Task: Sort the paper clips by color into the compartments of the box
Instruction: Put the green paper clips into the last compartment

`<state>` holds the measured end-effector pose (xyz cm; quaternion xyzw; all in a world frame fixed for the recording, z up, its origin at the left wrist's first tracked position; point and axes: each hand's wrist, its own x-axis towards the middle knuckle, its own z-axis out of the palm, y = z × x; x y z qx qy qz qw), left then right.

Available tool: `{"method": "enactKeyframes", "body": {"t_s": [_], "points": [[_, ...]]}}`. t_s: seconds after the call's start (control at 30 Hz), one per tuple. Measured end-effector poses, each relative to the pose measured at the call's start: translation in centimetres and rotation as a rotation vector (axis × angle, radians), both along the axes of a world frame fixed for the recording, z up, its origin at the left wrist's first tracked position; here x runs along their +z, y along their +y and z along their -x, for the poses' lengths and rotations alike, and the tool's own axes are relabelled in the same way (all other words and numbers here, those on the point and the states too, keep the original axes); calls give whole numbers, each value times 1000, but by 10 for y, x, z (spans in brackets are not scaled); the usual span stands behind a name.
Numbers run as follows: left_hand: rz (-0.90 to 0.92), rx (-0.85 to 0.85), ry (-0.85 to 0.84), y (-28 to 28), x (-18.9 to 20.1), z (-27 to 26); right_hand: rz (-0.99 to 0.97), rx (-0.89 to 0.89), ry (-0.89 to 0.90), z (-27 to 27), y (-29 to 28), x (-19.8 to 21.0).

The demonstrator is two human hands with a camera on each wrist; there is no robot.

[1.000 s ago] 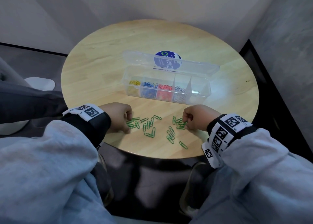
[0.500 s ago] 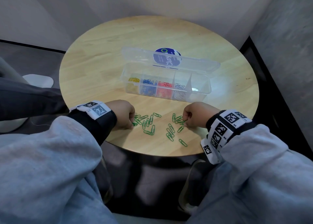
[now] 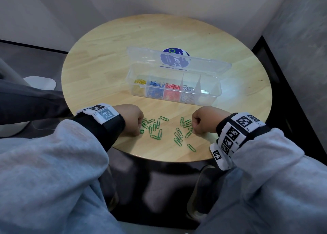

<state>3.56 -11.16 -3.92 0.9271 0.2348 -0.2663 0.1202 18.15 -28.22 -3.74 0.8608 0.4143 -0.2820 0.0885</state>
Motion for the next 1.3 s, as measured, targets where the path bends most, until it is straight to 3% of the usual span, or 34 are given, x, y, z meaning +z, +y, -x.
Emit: {"method": "enactKeyframes", "body": {"t_s": [0.23,0.43,0.5,0.6,0.7,0.87,1.03,1.13,1.23,1.3], "points": [[-21,-67,-8,-4,0,-1,-83,-9,18,1,0,2],[69,28,-125,1,0,3,-324,-310,263,-12,-7,2],[264,134,-186,9,3,2,-460,-474,439,-18,-11,6],[710,378,-338,17,13,2,-691,-800,879,-21,-16,12],[1029,626,-498,21,23,2,-842,-990,1164,-21,-16,13],[1403,930,-600,26,28,0,-899,-1119,1349,-18,-12,16],[1559,1029,-592,21,26,-2,-843,-953,1204,-13,-7,16],[1556,1027,-588,22,26,-3,-701,-704,889,-12,-6,12],[1334,967,-558,23,26,-7,-439,-296,361,-9,-6,12],[1031,860,-488,21,25,-11,-338,-124,182,-5,-4,13]]}}
